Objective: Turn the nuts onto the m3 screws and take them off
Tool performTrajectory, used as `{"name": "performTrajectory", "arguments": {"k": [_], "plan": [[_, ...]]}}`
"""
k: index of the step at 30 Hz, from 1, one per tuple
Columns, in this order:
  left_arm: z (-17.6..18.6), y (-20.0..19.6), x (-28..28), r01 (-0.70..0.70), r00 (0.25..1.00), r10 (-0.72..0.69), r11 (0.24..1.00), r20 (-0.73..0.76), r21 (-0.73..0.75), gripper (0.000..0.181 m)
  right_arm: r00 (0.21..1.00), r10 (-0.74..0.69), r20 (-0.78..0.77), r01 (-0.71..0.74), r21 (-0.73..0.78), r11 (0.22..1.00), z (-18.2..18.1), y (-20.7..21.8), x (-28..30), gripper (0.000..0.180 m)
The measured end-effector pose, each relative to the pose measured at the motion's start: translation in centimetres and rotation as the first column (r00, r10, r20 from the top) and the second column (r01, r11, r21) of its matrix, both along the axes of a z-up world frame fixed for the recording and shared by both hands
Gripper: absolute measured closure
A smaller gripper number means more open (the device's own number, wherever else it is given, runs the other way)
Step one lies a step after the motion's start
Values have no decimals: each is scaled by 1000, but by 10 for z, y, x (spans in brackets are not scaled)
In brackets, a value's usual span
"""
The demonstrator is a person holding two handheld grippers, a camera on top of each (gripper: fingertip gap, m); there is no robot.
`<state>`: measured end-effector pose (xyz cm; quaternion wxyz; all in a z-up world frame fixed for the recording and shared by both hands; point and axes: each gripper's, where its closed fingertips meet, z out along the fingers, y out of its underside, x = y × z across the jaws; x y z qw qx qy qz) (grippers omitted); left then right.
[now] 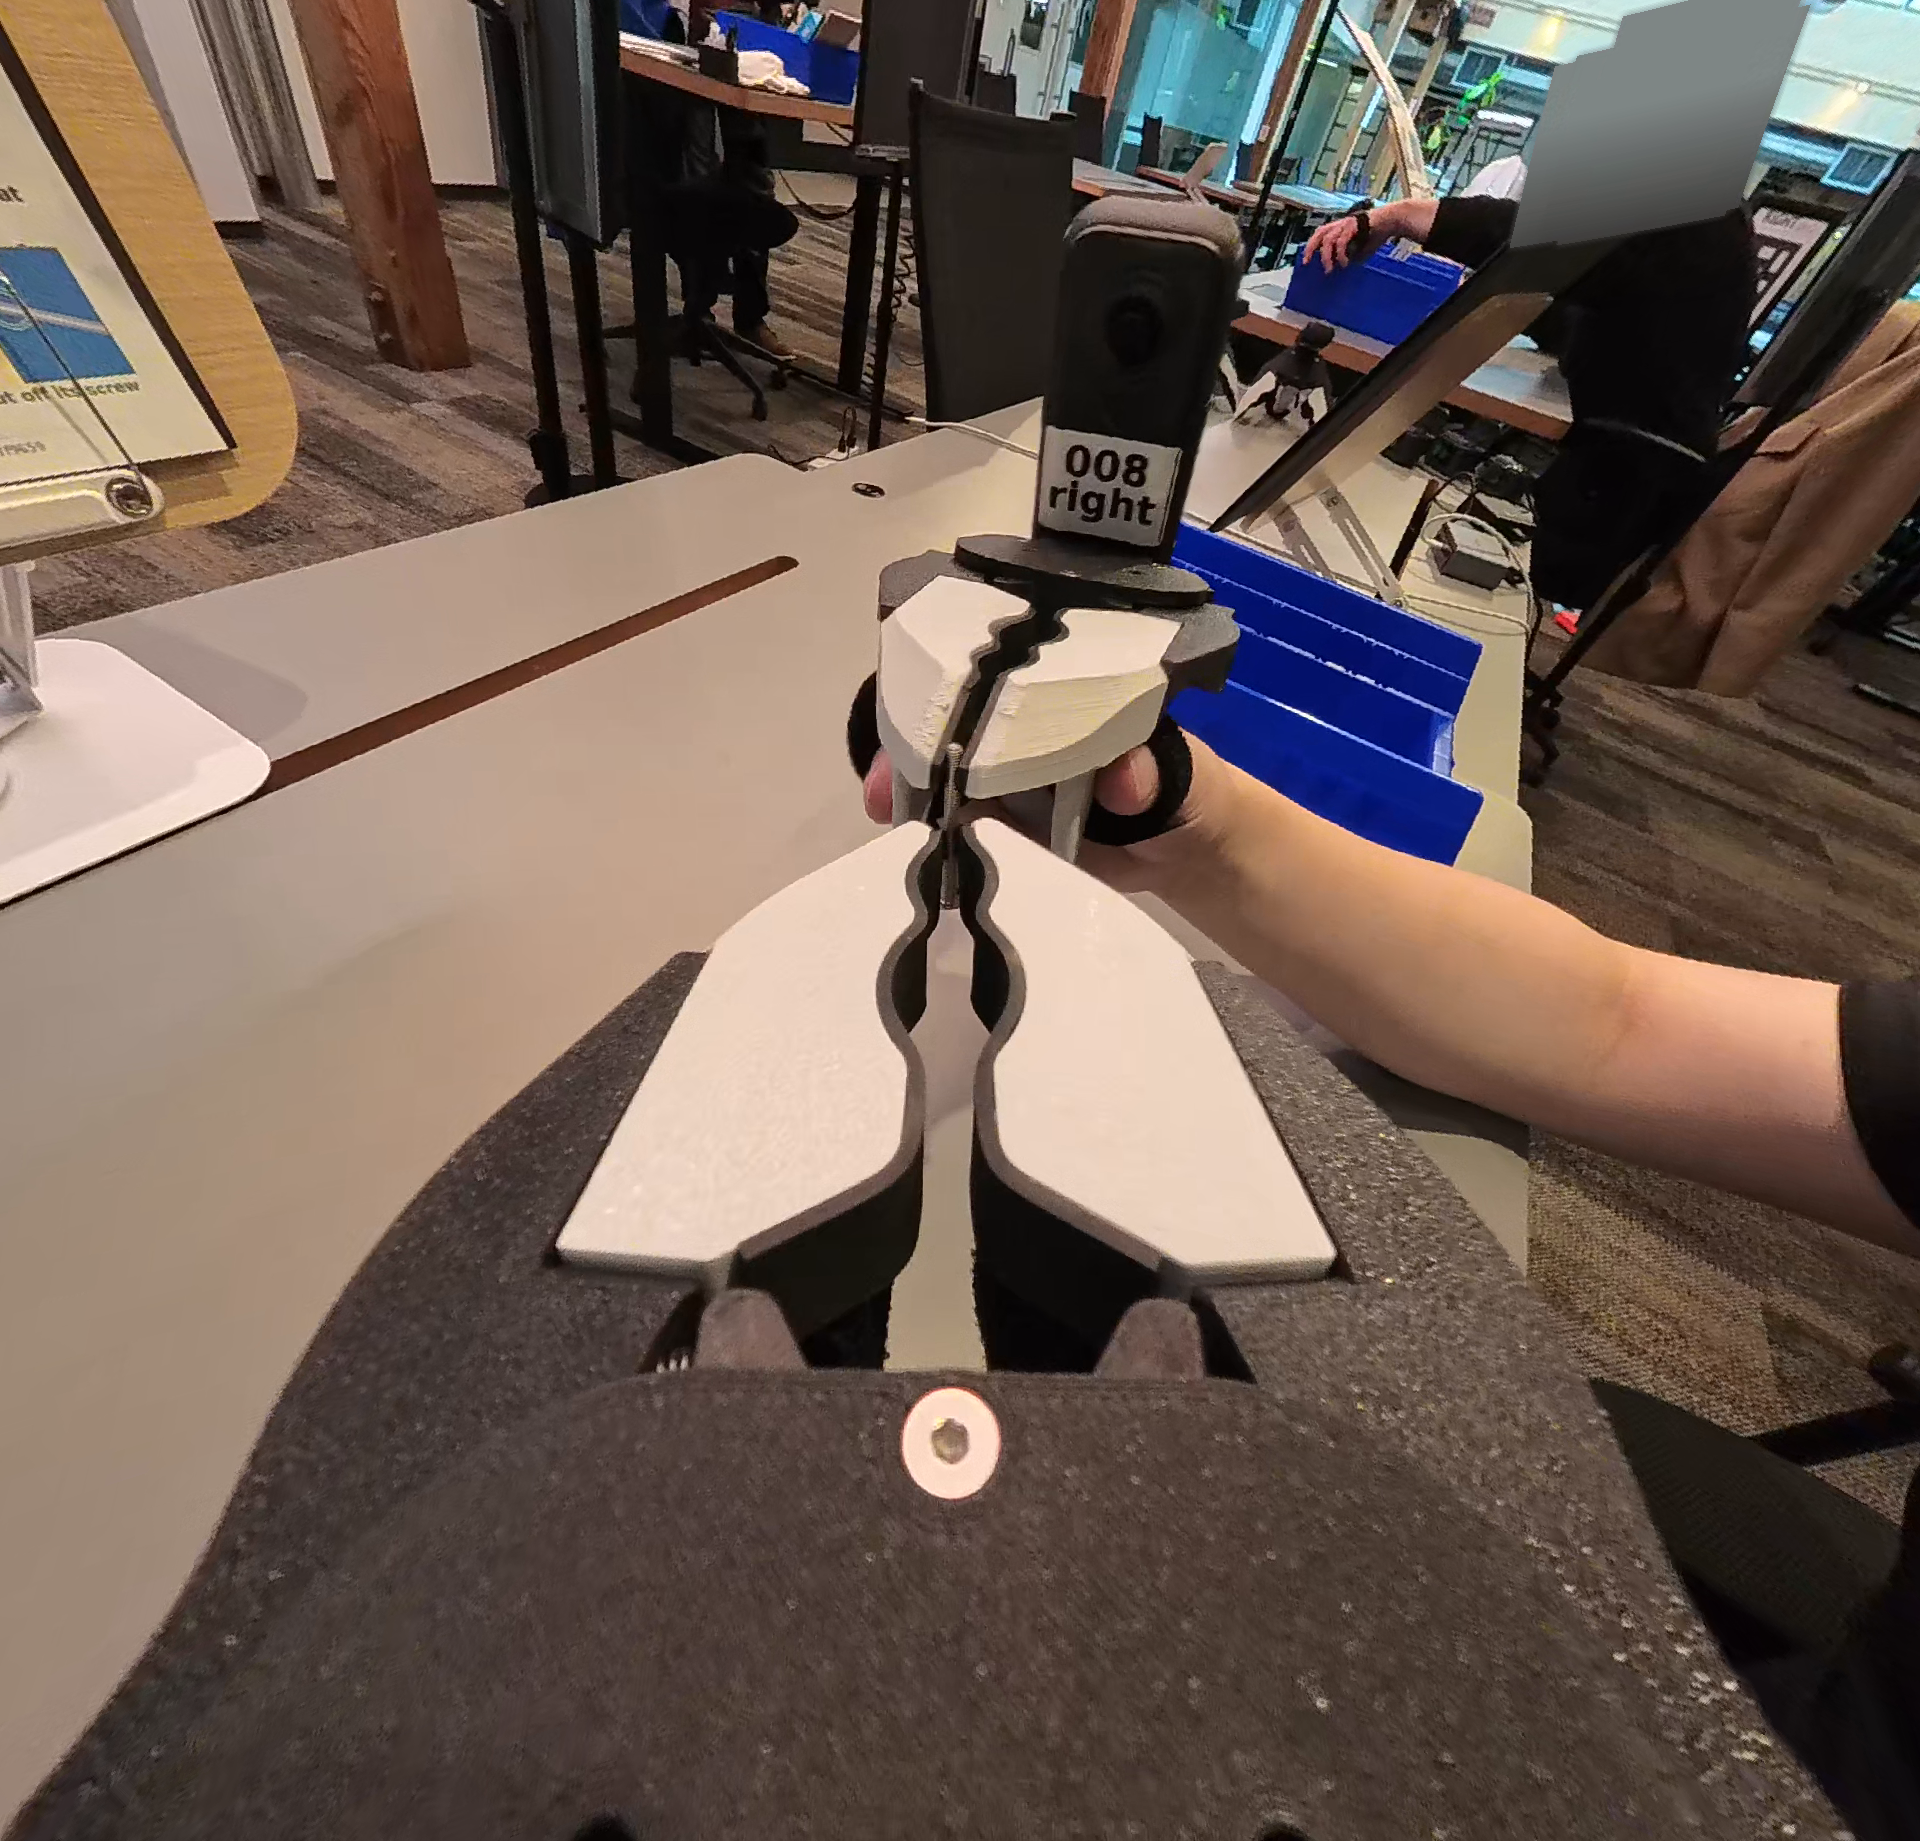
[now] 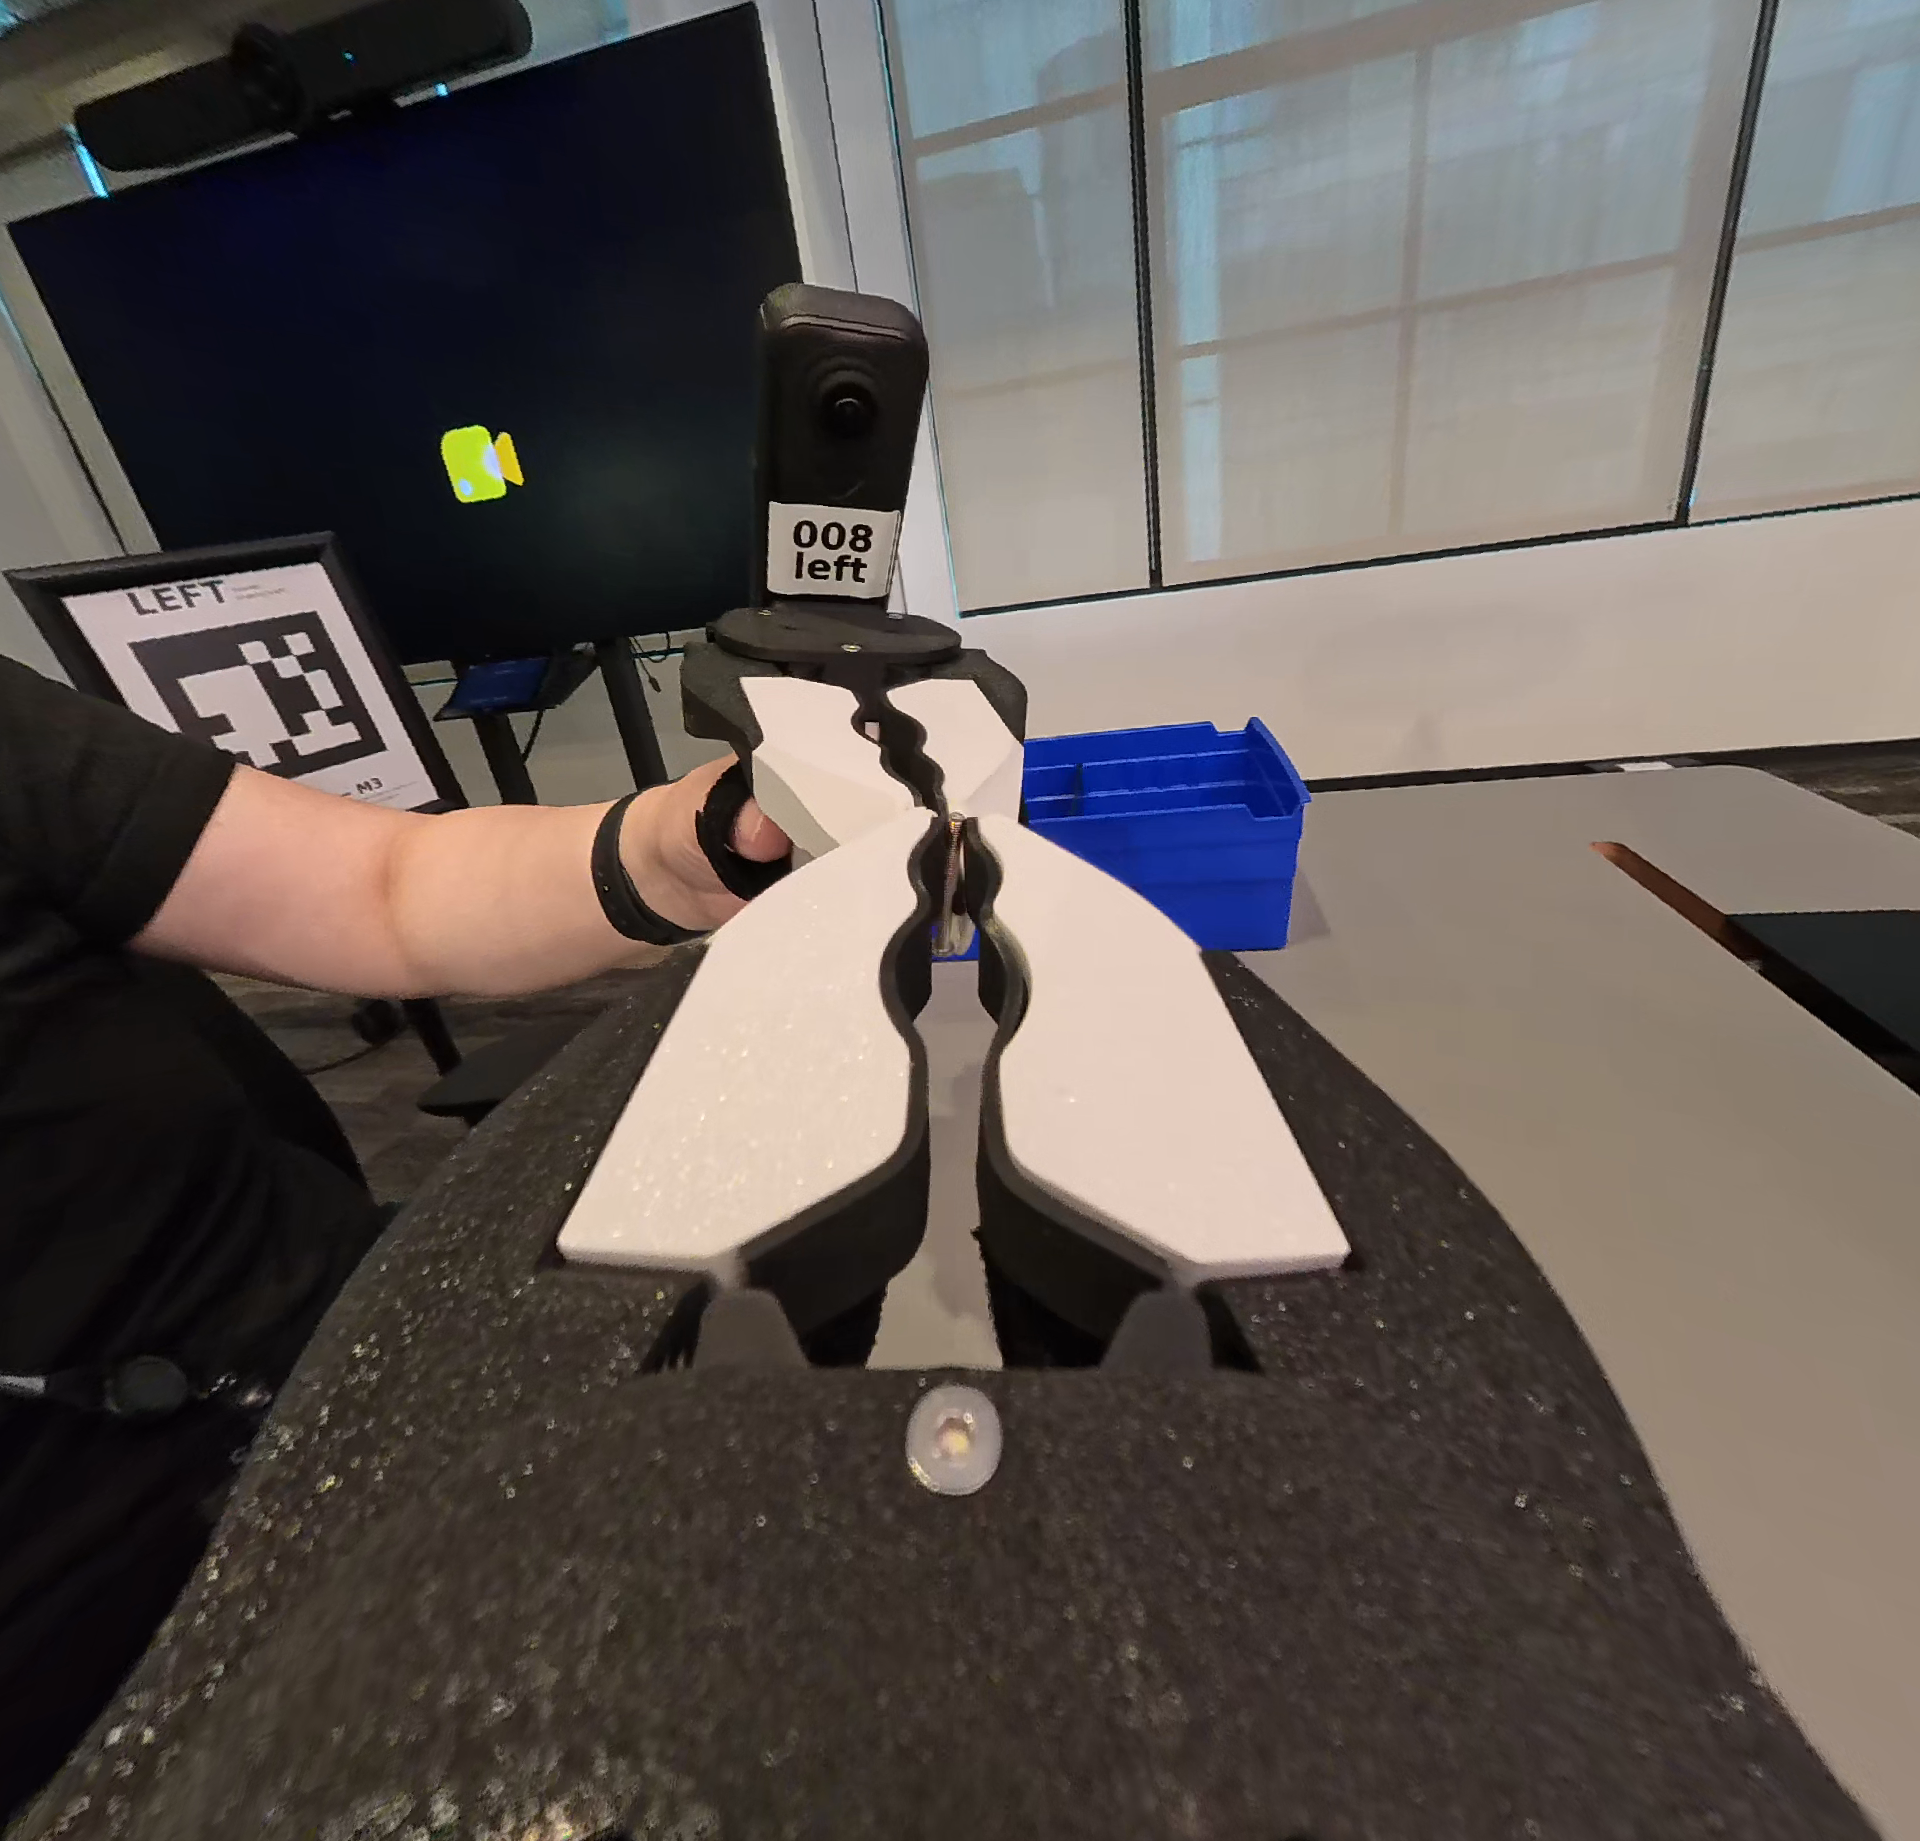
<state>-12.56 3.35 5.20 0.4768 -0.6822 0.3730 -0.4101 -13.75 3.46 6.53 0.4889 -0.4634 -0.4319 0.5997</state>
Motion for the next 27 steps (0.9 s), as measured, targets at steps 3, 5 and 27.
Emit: {"name": "performTrajectory", "arguments": {"k": [3,5,27], "plan": [[-2,0,-1,-3,1000,3,1000,-3,-4,178,1000,8,12,-8,-5,1000,-2,0,0,178],[-4,2,-2,-6,1000,6,999,2,-31,172,1000,-6,19,6,3,1000,-3,1,-1,177],[-13,-5,1,16,1000,-16,996,-3,92,156,999,39,29,-41,63,997,3,-12,-2,177]]}}
